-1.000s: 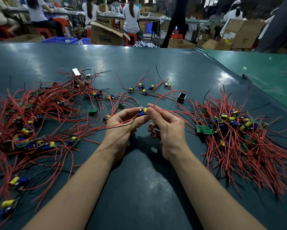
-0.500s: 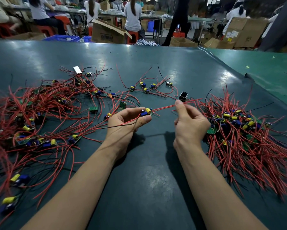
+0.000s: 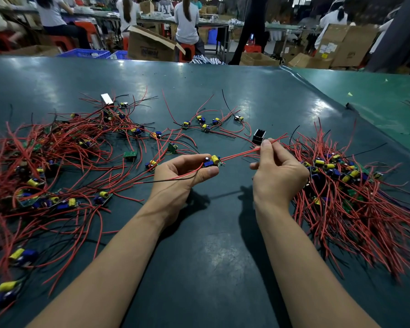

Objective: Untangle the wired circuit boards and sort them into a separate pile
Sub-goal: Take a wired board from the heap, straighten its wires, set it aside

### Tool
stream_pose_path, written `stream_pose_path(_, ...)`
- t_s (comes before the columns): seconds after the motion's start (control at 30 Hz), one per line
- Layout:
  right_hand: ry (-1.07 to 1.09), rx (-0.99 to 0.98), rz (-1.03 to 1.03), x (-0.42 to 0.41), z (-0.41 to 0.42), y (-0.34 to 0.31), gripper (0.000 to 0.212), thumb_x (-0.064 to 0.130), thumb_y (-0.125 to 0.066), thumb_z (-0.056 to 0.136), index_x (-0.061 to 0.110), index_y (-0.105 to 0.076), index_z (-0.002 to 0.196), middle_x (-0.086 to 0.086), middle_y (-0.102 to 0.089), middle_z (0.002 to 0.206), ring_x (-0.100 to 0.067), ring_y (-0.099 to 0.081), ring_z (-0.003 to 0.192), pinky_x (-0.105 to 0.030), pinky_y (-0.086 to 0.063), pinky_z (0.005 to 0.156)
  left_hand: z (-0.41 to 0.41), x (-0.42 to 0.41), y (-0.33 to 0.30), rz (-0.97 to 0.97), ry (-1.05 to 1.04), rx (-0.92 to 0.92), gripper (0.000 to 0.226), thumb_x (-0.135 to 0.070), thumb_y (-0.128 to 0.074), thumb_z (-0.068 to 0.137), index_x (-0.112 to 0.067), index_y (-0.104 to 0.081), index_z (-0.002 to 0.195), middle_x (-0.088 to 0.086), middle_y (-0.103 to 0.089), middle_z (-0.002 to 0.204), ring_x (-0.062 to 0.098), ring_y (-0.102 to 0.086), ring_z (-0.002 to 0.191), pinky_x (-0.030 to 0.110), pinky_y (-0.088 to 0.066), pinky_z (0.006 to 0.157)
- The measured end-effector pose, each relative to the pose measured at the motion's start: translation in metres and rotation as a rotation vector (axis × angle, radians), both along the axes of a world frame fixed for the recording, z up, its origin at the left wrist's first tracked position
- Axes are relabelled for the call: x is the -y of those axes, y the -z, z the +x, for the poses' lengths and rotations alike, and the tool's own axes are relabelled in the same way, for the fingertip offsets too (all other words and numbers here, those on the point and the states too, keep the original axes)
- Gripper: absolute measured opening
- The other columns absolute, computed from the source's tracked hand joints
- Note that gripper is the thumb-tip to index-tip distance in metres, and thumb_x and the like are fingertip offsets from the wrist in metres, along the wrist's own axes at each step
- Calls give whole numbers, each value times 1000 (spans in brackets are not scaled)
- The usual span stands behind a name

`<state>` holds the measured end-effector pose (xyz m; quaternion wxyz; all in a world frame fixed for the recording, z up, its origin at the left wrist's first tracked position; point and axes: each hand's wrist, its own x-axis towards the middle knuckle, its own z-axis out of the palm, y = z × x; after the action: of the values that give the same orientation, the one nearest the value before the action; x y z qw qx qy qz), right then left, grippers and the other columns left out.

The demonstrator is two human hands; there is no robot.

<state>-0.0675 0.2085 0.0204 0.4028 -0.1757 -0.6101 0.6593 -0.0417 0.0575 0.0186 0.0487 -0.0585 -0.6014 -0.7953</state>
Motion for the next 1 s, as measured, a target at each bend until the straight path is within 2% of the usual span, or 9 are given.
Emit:
stream_pose_path(0.2, 37, 7, 38, -4, -1, -1, 28, 14, -63, 94, 4, -68, 120, 20, -68, 80, -2, -57, 40, -32, -51, 55, 0, -1, -1, 0, 11, -14, 34, -3, -79, 59, -7, -73, 92, -1, -77, 84, 6, -71, 78, 12, -51, 72)
stream_pose_path(0.27, 26, 24, 74, -6, -2, 0, 29, 14, -60, 96, 4, -67, 122, 28, -64, 74, -1, -57, 40, -31, -51, 54, -1, 0, 0, 3, 10, -15, 34, -3, -79, 59, -8, -73, 92, -1, -77, 84, 6, -71, 78, 12, -51, 72)
stream_pose_path(0.37, -32, 57, 88, -7, -1, 0, 27, 12, -54, 96, 12, -64, 122, 13, -65, 63, -5, -58, 42, -37, -51, 56, -2, 1, 0, 5, 18, -11, 35, -4, -80, 57, -8, -73, 92, 0, -77, 85, 7, -71, 79, 13, -51, 73)
stream_pose_path(0.5, -34, 60, -4, -17, -2, -1, 27, 2, -42, 91, 26, -51, 88, 1, -66, 59, -13, -59, 40, -27, -42, 41, -2, 5, -1, 53, 44, 25, 32, -14, -84, 51, -16, -77, 83, -2, -76, 83, 5, -69, 74, 13, -48, 66)
stream_pose_path(0.63, 49, 48, -123, -31, -4, -6, 26, -1, -38, 93, 21, -51, 91, -3, -67, 68, -9, -56, 41, -25, -40, 41, -7, 13, -2, 197, -71, 116, 27, -17, -82, 49, -18, -76, 75, -5, -73, 76, 4, -58, 61, 21, -34, 58)
stream_pose_path(0.73, -128, 58, -144, -16, 2, -8, 20, -1, -42, 93, 15, -47, 103, -2, -64, 67, -9, -50, 37, -20, -36, 35, -8, 10, -1, 220, -147, 110, 26, -11, -79, 57, -16, -70, 81, -6, -71, 73, 8, -49, 56, 21, -34, 54)
stream_pose_path(0.83, -539, 244, -119, 10, 10, -8, 18, 21, -53, 99, 11, -62, 88, 0, -61, 56, -9, -47, 34, -17, -34, 35, -8, 8, 1, 211, -150, 90, 23, -13, -80, 59, -16, -71, 80, -5, -71, 74, 10, -44, 55, 21, -33, 53)
stream_pose_path(0.9, -783, 312, -149, 21, 14, -5, 31, 36, -56, 98, 11, -67, 84, 2, -58, 52, -9, -45, 36, -15, -31, 35, -7, 9, 2, 165, -114, 65, 24, -17, -82, 56, -18, -73, 79, -5, -71, 76, 10, -48, 59, 21, -34, 55)
stream_pose_path(1.0, -834, 260, -178, 23, 15, -5, 23, 27, -62, 95, 13, -70, 79, 4, -53, 49, -7, -42, 37, -15, -28, 35, -5, 7, 5, 38, -43, 3, 34, -15, -82, 54, -15, -71, 87, -4, -74, 80, 5, -64, 69, 14, -47, 63)
